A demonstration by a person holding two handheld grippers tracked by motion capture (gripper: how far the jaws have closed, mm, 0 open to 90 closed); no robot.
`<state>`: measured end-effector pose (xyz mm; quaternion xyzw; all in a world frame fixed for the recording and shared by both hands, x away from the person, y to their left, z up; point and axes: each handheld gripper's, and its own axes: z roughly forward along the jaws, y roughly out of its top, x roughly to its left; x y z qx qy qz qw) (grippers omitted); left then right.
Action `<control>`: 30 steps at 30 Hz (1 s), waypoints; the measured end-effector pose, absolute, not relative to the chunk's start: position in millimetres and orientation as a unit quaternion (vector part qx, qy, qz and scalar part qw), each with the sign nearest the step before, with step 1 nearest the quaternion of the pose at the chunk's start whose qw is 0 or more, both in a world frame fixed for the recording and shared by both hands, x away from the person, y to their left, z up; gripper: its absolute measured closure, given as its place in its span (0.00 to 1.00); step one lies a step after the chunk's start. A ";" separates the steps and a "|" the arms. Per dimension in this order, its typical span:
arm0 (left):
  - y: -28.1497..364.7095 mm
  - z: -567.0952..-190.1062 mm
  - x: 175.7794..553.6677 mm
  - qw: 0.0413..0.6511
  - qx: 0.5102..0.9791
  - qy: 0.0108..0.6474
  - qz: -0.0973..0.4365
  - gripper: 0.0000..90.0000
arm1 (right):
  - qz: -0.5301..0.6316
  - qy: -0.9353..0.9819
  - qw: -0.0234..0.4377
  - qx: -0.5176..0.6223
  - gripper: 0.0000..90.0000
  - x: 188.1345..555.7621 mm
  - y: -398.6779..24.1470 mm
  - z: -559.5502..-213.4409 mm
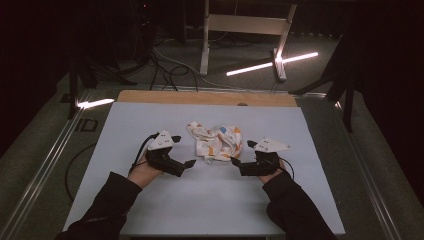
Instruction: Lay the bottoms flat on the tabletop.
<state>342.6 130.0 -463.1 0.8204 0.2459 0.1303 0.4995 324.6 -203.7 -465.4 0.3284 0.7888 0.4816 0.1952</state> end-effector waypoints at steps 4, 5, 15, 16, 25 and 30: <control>122.3 -470.4 352.4 0.498 0.818 0.255 0.131 0.01 | 0.474 0.788 0.193 0.344 0.15 327.8 -201.0 -470.8; 118.7 -474.6 356.8 0.496 0.819 0.259 0.129 0.01 | 0.472 0.788 0.189 0.347 0.15 328.7 -199.6 -473.6; 105.5 -500.4 373.9 0.459 0.842 0.260 0.109 0.17 | 0.429 0.802 0.168 0.381 0.27 334.7 -198.1 -494.4; 105.5 -500.4 373.9 0.459 0.842 0.260 0.109 0.18 | 0.429 0.802 0.168 0.381 0.27 334.7 -198.1 -494.4; 101.1 -510.0 390.9 0.436 0.846 0.283 0.117 0.33 | 0.403 0.800 0.173 0.409 0.37 345.3 -190.8 -504.8; 95.9 -514.1 399.8 0.426 0.851 0.286 0.114 0.41 | 0.407 0.791 0.186 0.417 0.43 354.5 -185.6 -502.0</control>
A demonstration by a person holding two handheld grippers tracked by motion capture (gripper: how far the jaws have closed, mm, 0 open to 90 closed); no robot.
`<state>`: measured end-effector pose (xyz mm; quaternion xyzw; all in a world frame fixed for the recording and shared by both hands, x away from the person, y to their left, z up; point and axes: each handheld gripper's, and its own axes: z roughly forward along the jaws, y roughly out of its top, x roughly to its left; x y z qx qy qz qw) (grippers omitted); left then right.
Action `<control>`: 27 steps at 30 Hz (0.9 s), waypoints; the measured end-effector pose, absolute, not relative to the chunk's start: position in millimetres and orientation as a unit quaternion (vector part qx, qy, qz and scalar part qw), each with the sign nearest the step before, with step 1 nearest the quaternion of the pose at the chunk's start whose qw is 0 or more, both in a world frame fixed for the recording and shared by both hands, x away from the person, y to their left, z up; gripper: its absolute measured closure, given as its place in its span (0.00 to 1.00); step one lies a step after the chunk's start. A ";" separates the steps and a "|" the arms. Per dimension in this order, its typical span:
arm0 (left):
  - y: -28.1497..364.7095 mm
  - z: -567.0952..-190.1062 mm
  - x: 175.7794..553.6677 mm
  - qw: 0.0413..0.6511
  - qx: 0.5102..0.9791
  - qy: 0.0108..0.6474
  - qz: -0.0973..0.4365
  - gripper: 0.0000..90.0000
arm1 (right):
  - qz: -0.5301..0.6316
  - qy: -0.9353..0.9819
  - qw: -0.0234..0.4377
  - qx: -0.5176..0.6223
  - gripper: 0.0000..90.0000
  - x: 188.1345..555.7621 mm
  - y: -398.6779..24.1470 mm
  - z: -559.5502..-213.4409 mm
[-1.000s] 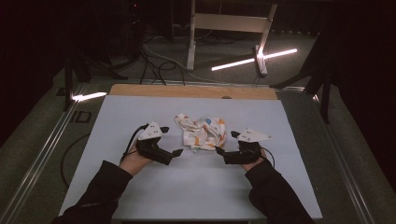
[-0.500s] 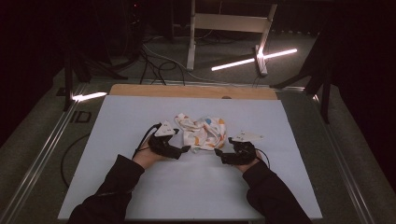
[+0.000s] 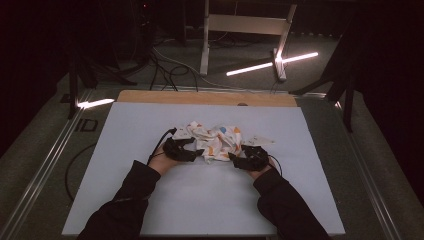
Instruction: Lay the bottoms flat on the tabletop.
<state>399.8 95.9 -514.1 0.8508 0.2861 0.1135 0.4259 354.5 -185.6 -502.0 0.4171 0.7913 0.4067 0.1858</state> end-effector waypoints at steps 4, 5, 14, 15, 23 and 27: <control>87.4 -517.4 404.4 0.410 0.862 0.281 0.102 0.49 | 0.399 0.794 0.180 0.422 0.47 362.9 -179.3 -500.5; 83.3 -519.7 406.1 0.397 0.869 0.276 0.102 0.51 | 0.387 0.797 0.185 0.424 0.50 367.8 -175.9 -501.0; 74.9 -520.6 406.8 0.380 0.882 0.262 0.091 0.91 | 0.342 0.812 0.192 0.433 0.75 376.9 -170.2 -509.7; 74.9 -518.8 404.9 0.383 0.881 0.264 0.087 0.94 | 0.332 0.817 0.194 0.430 0.88 376.4 -168.5 -512.1; 79.3 -507.9 384.8 0.381 0.887 0.245 0.086 0.96 | 0.356 0.820 0.198 0.402 0.99 366.6 -169.9 -497.8; 84.0 -501.8 374.3 0.379 0.890 0.238 0.087 0.96 | 0.365 0.826 0.197 0.383 0.99 358.6 -169.2 -491.7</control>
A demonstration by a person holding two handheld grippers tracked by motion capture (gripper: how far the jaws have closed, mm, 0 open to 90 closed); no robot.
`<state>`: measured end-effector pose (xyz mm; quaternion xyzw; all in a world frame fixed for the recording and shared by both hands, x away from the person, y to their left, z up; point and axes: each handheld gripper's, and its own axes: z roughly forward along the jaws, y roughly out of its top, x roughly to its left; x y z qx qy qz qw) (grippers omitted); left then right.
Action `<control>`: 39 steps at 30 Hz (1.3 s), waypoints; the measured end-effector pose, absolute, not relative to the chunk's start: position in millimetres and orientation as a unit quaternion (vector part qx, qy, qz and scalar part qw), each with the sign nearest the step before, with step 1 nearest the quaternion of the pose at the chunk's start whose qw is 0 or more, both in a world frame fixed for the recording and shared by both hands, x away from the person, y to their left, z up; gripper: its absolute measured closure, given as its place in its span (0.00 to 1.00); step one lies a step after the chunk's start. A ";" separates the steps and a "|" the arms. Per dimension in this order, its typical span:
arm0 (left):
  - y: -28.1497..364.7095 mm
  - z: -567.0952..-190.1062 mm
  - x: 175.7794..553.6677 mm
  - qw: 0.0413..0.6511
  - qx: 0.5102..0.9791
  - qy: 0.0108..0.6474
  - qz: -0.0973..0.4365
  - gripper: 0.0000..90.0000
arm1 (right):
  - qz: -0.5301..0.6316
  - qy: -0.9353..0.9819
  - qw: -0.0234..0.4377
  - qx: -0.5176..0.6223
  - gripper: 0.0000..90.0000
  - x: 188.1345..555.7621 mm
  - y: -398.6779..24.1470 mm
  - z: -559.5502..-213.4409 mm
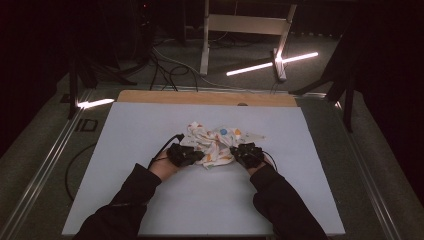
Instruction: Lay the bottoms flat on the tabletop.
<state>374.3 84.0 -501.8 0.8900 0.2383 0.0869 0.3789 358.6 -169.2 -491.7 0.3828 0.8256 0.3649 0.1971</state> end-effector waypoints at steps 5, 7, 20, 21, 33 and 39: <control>93.6 -494.0 352.9 0.381 0.890 0.234 0.086 0.96 | 0.374 0.831 0.190 0.365 0.99 350.2 -168.5 -489.2; 96.0 -492.8 343.2 0.381 0.891 0.233 0.084 0.96 | 0.377 0.833 0.186 0.359 0.99 345.7 -168.0 -488.0; 93.5 -485.1 289.6 0.374 0.902 0.208 0.065 0.96 | 0.358 0.868 0.133 0.317 0.99 299.2 -163.9 -501.7; 93.2 -484.3 286.3 0.372 0.903 0.204 0.063 0.96 | 0.358 0.868 0.133 0.317 0.99 299.2 -163.9 -501.7; 81.0 -487.5 249.4 0.380 0.905 0.188 0.028 0.96 | 0.329 0.888 0.133 0.292 0.99 277.7 -171.8 -500.5; 79.5 -491.0 239.4 0.378 0.906 0.191 0.022 0.96 | 0.319 0.896 0.123 0.285 0.99 269.6 -180.3 -499.9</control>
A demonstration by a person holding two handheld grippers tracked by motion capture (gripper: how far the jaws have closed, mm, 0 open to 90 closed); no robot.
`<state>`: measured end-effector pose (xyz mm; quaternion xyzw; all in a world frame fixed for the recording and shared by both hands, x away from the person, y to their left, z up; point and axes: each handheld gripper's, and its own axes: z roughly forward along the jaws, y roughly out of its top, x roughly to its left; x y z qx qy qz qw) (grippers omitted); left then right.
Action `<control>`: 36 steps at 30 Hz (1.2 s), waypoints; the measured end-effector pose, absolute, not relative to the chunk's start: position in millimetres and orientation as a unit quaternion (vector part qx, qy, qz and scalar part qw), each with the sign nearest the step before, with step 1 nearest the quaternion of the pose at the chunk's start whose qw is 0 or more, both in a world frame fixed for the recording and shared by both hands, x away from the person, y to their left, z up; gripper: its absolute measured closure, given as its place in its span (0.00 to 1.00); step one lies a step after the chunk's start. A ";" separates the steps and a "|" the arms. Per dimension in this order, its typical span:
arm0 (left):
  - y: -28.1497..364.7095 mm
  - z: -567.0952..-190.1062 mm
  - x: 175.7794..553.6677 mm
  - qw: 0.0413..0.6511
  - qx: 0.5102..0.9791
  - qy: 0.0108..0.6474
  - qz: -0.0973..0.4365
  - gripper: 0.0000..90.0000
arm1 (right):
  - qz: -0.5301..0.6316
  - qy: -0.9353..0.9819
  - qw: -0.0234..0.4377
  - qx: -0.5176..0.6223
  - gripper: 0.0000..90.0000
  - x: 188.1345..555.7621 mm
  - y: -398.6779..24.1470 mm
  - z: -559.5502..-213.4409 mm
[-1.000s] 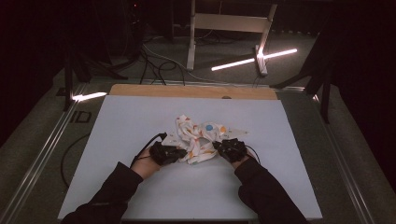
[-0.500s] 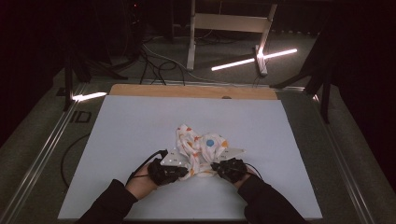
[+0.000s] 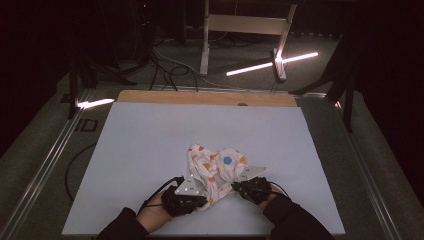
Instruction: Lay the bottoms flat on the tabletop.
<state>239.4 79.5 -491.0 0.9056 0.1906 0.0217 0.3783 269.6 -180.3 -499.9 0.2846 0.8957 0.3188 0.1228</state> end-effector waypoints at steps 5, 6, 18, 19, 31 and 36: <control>77.1 -492.6 233.3 0.382 0.905 0.188 0.018 0.95 | 0.309 0.899 0.118 0.286 0.99 267.5 -188.3 -500.1; 76.1 -492.9 232.0 0.383 0.904 0.189 0.019 0.95 | 0.307 0.900 0.118 0.286 0.99 266.7 -189.0 -499.4; 72.6 -499.9 225.9 0.377 0.908 0.184 -0.006 0.94 | 0.302 0.905 0.095 0.284 0.98 257.9 -204.4 -502.7; 73.2 -500.6 225.8 0.377 0.908 0.183 -0.008 0.94 | 0.300 0.904 0.093 0.290 0.97 257.5 -205.2 -502.3; 89.5 -478.7 237.4 0.408 0.889 0.210 -0.008 0.34 | 0.368 0.877 0.089 0.296 0.37 263.7 -220.3 -476.6; 93.9 -469.6 249.9 0.410 0.886 0.215 0.013 0.18 | 0.404 0.855 0.092 0.312 0.15 274.9 -225.6 -466.4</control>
